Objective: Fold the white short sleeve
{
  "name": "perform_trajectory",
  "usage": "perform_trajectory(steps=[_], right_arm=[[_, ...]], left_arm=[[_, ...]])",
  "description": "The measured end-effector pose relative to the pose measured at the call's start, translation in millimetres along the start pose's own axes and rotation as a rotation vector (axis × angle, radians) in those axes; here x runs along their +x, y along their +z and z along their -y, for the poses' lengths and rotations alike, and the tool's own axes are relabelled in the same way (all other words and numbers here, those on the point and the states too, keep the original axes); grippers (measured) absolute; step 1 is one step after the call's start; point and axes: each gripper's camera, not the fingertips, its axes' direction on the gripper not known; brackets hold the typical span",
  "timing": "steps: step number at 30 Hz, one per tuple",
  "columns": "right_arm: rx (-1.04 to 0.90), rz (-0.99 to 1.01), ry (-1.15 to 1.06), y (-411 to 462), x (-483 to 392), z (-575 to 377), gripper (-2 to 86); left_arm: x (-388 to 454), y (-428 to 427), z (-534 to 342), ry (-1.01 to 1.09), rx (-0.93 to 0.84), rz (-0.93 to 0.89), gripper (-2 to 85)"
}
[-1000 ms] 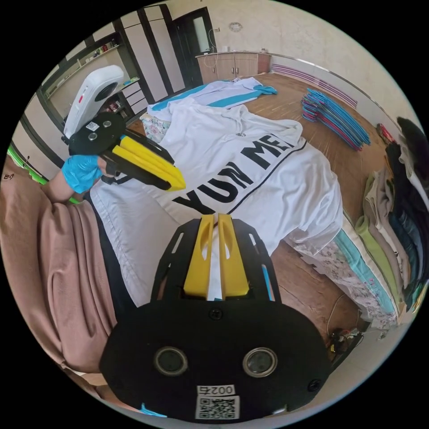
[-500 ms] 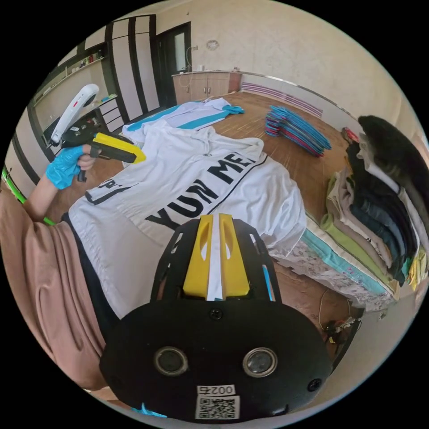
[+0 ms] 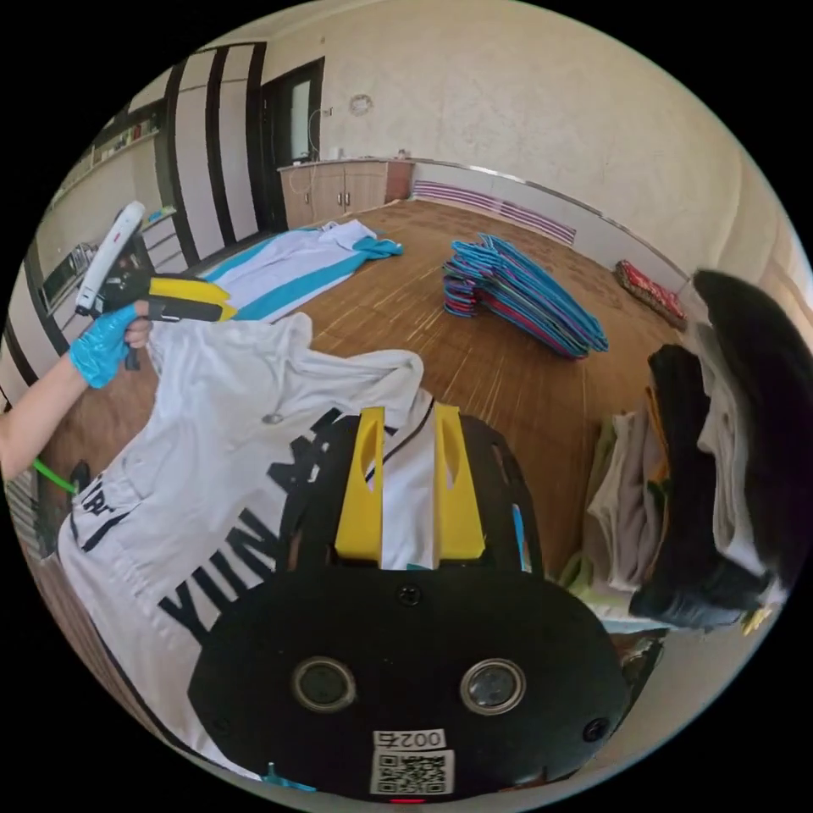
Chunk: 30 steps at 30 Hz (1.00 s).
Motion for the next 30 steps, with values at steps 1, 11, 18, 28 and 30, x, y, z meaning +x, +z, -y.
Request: perform_trajectory(steps=[1,11,18,28,30], right_arm=[[-0.006,0.005,-0.021,21.0,5.2,15.8,9.5],[-0.101,0.237,0.140,177.7,72.5,85.0,10.7],[-0.106,0.340,0.216,240.1,95.3,101.2,0.3],[-0.140,0.255,0.321,287.1,111.7,107.0,1.0],[-0.127,0.274,0.311,290.8,108.0,109.4,2.6]], left_arm=[[-6.3,13.9,11.4,-0.011,-0.008,0.005,6.4],[-47.6,120.9,54.2,-0.087,-0.103,-0.133,6.3],[-60.2,145.8,57.6,-0.044,-0.090,-0.201,-0.1],[-81.8,150.0,51.6,-0.085,-0.052,-0.060,-0.6],[-84.9,156.3,53.3,-0.082,-0.079,-0.071,0.2]])
